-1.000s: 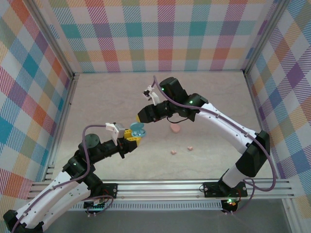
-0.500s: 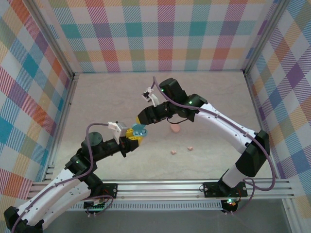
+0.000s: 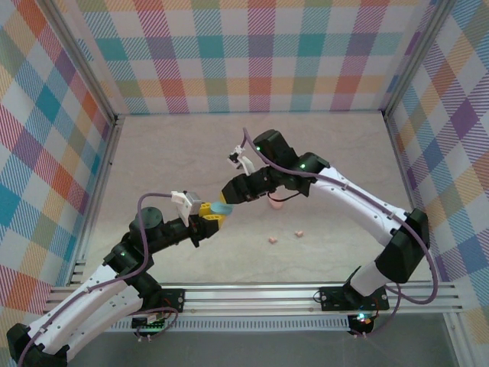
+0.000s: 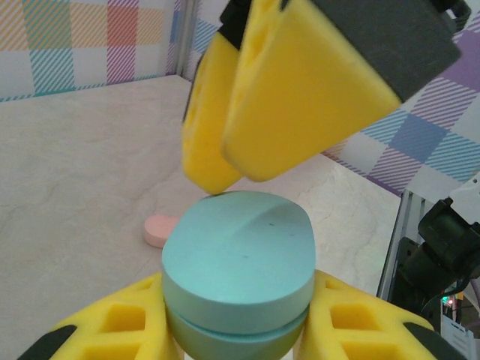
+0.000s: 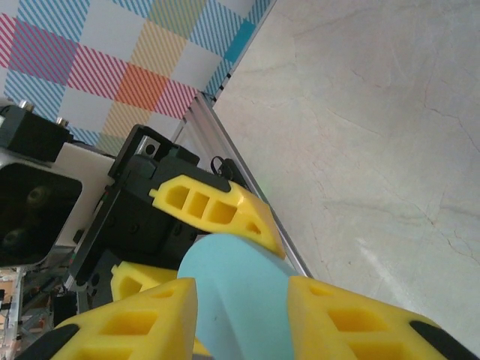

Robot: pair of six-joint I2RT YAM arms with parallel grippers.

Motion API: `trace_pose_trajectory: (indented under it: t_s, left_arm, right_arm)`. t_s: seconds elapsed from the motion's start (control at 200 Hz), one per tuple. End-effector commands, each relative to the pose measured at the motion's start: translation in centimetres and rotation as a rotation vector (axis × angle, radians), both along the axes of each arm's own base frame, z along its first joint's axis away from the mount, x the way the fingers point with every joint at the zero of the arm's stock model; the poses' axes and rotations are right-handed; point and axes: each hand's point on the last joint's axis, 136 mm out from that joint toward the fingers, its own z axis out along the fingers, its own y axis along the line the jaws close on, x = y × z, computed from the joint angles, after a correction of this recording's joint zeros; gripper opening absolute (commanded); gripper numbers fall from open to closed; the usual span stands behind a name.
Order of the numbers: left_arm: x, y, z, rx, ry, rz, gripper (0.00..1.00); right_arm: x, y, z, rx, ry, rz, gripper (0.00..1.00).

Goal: Insert the wireless bluetooth earbuds into the charging case

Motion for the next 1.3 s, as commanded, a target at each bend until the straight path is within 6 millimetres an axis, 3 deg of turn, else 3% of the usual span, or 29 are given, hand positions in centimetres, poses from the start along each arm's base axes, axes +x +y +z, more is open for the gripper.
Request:
trace_pose_trajectory:
  t_s: [0.0, 0.27, 0.445, 0.74, 1.04, 1.295]
  left_arm:
    - [-0.2, -0.2, 3.1, -0.051, -0.079, -0.013, 0.24]
    - [0.1, -0.2, 3.5, -0.056, -0.074, 0.002, 0.24]
    - [0.5, -0.5, 4.2, -0.091, -0.093, 0.004, 0.24]
    - [1.2, -1.9, 5.5, -0.11, -0.114, -0.035, 0.24]
    - [1.9, -3.2, 7.2, -0.137, -0.144, -0.067, 0.24]
    - [2.5, -3.4, 6.8, -0.108, -0.151, -0.058, 0.24]
  right_arm:
    - [-0.5, -1.3, 0.6, -0.008, -0.036, -0.023, 0.4]
    - [1.0, -2.9, 1.2, 0.093, 0.11, -0.162, 0.55]
    - [0.3, -2.2, 0.9, 0.155, 0.246, -0.145, 0.6]
    - [0.1, -1.1, 2.3, 0.227, 0.364, -0.117, 0.64]
    - [0.5, -1.1, 2.0, 0.237, 0.445, -0.129, 0.63]
    - [0.7, -1.2, 3.2, 0.304, 0.524, -0.118, 0.44]
